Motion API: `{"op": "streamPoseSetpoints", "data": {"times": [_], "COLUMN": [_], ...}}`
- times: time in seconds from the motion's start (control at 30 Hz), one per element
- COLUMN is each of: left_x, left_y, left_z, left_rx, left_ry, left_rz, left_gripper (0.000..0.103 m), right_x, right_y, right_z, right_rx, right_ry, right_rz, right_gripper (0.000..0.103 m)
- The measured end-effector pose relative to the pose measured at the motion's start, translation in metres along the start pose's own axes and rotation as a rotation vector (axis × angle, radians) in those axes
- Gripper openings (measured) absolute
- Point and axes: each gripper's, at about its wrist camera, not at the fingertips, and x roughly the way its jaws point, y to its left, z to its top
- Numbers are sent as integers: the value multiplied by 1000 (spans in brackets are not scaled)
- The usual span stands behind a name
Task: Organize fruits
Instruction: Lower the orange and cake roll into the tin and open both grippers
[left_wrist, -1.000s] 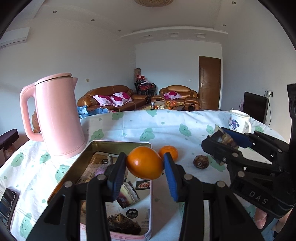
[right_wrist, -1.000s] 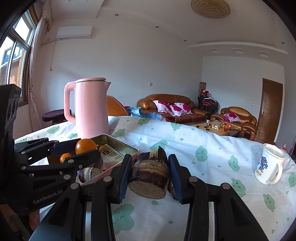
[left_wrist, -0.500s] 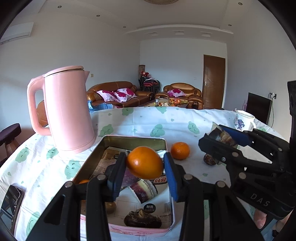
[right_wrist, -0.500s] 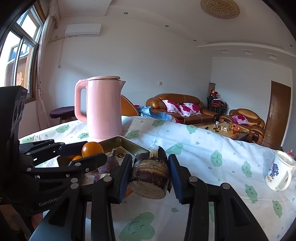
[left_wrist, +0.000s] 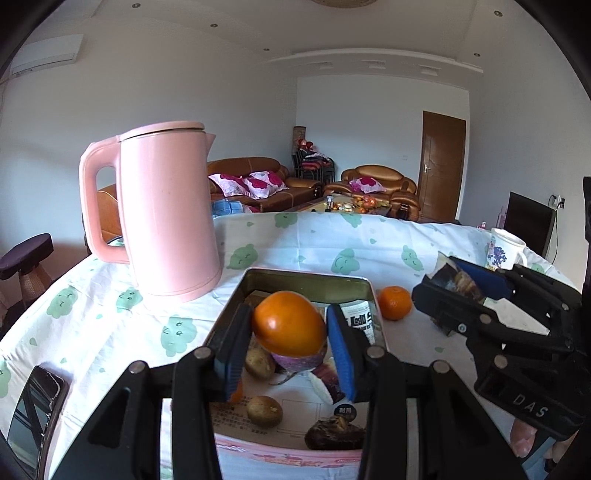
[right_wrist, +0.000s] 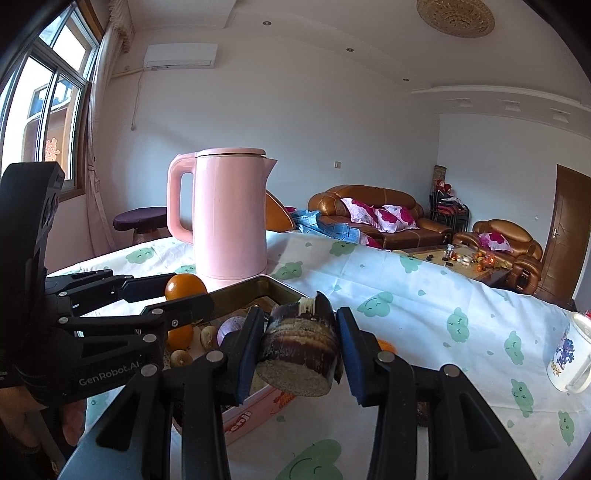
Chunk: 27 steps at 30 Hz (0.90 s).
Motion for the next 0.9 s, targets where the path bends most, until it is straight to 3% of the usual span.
{"op": "streamPoseSetpoints", "data": {"times": [0.9], "left_x": [26], "left_y": [43], "left_z": [-8], "left_rx": [-66], "left_ry": [127], "left_rz": [10], "left_gripper": [43], "right_x": [48], "right_y": [41], "right_z": [2], "right_rx": [-3], "right_ry": [103], "right_rz": [127], "right_gripper": [43]}}
